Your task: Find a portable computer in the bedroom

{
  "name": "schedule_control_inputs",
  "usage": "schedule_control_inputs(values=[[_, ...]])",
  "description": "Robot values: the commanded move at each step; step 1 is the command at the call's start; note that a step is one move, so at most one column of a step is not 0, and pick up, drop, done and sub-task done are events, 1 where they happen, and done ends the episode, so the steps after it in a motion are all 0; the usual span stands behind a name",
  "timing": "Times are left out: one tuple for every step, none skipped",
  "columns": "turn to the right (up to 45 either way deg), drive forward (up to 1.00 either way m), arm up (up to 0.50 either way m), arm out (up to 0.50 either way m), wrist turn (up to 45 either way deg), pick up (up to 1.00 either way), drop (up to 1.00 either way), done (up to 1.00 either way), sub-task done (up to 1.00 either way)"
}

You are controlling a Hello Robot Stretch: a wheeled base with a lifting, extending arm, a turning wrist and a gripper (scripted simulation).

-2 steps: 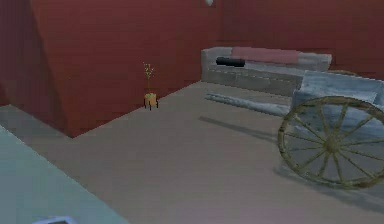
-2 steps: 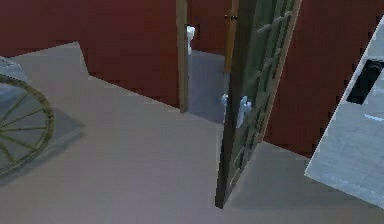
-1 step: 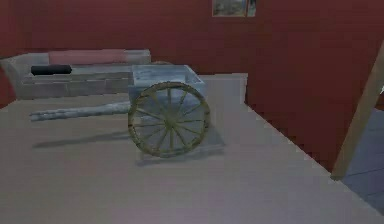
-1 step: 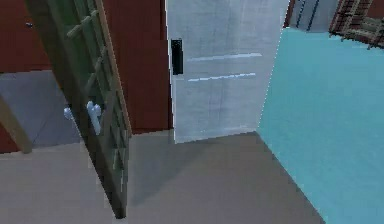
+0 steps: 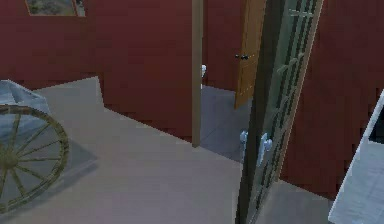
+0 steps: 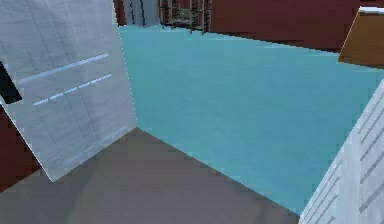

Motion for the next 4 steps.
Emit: schedule_control_inputs(values=[[0.0,0.30,0.00,0.00,0.0,0.00,0.00,0.00,0.00],[-27.0,0.00,0.00,0.00,0.0,0.00,0.00,0.00,0.00],[0.0,0.45,0.00,0.00,0.0,0.00,0.00,0.00,0.00],[45.0,0.00,0.00,0.00,0.0,0.00,0.00,0.00,0.00]])
